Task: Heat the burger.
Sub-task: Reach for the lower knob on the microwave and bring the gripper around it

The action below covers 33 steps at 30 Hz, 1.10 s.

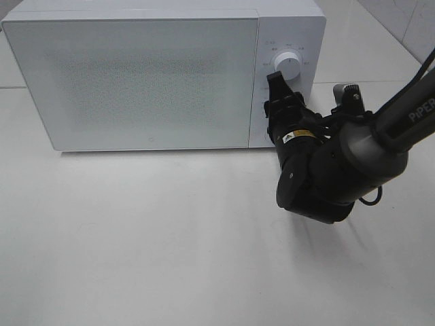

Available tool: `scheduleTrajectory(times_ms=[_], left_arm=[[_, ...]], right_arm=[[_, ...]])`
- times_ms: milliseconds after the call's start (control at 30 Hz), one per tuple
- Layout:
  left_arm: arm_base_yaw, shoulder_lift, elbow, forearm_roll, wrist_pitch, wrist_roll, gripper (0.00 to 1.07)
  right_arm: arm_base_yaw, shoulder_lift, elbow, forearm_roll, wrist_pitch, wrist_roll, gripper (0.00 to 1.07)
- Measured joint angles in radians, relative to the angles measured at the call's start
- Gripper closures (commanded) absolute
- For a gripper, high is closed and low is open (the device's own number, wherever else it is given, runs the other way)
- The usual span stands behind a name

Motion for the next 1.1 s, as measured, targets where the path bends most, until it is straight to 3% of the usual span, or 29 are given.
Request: scheduleTrajectory(times_ms=[433,1100], left_arm=[[0.0,0.0,0.0,0.0,0.0,0.0,0.09],[0.0,0.0,0.0,0.0,0.0,0.0,0.09]], right_arm=[[-0.001,0.0,0.004,-0.008,-0.007,0.33,0.86],[-0.003,0.005,0.009,-0.023,-0.017,0.617,0.86]])
